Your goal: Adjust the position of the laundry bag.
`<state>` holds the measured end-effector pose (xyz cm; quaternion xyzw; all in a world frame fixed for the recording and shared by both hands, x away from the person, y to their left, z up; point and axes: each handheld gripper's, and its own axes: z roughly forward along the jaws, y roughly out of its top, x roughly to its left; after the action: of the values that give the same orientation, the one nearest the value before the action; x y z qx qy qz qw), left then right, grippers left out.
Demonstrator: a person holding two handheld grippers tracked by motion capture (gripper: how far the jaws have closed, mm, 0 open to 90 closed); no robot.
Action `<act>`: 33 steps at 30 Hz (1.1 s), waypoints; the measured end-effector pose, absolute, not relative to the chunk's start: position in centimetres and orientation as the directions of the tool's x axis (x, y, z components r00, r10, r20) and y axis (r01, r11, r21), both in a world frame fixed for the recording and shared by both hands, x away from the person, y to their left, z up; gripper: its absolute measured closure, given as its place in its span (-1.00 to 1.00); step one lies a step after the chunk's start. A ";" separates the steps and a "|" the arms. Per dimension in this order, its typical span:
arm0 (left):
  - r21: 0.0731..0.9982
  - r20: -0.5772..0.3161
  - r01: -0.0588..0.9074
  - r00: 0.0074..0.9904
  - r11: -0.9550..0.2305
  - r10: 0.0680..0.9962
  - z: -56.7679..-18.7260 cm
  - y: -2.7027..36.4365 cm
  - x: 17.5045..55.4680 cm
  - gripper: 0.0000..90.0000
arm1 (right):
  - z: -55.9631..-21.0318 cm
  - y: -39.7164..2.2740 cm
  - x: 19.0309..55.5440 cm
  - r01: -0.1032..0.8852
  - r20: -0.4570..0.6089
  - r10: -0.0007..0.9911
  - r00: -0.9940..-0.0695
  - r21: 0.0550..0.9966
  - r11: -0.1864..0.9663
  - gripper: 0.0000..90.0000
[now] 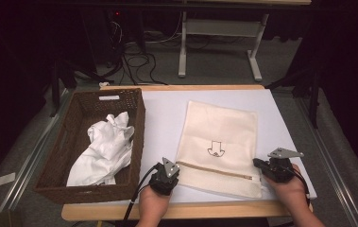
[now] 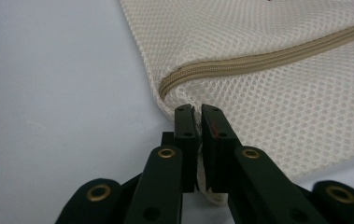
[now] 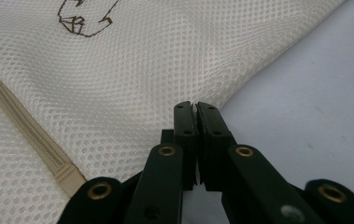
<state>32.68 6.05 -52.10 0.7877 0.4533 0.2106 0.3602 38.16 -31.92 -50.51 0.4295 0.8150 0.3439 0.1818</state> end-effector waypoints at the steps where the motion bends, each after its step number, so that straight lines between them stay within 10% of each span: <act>1: 0.758 0.005 0.562 0.500 -0.329 0.866 -52.1 6.1 32.7 0.88 | -50.5 -31.9 38.2 0.575 -0.001 0.825 -0.565 0.717 0.395 0.96; 21: 0.834 0.011 0.470 0.510 -0.289 0.860 -50.3 5.9 31.6 -0.02 | -49.2 -33.2 34.9 0.535 0.055 0.841 -0.538 0.794 0.290 -0.09; 33: 0.842 -0.031 0.457 0.573 -0.288 0.819 -50.1 4.4 32.4 -0.23 | -49.6 -33.7 32.4 0.573 0.088 0.865 -0.495 0.781 0.249 -0.08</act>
<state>32.44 4.45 -50.07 0.7746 0.4120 0.2094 0.4318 32.42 -33.74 -49.56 0.4679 0.7684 0.3960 0.1839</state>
